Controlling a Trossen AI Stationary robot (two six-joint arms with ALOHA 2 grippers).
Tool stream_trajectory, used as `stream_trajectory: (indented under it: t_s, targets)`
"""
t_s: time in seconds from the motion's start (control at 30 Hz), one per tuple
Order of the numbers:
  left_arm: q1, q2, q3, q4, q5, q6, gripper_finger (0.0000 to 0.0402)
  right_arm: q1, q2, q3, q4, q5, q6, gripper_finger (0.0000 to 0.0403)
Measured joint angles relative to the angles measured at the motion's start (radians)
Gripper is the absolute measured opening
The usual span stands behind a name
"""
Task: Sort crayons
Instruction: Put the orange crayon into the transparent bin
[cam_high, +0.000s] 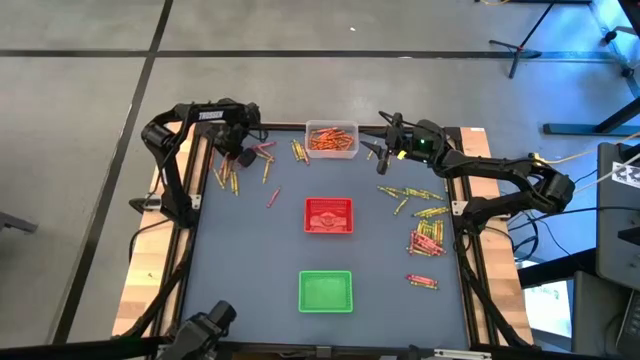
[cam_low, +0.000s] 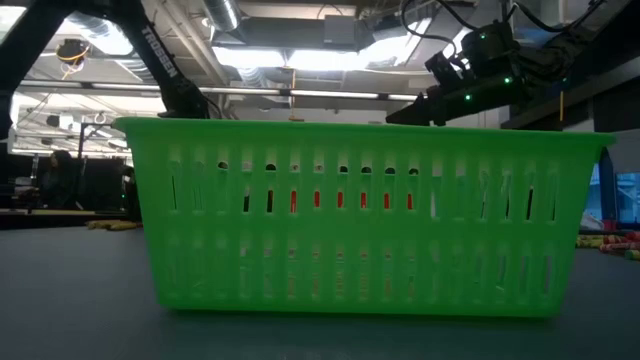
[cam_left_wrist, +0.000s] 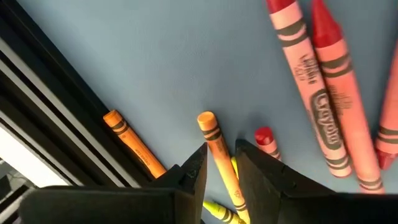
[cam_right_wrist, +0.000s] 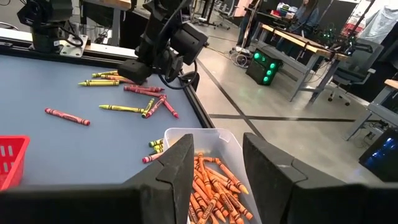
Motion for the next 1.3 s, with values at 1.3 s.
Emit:
stream_trajectory:
  t_s: [1.3]
  targets:
    - [-0.111, -0.273, -0.006, 0.195, -0.066, 0.199, 0.0015, 0.0, 0.0, 0.0, -0.001, 0.0, 0.001, 0.0137]
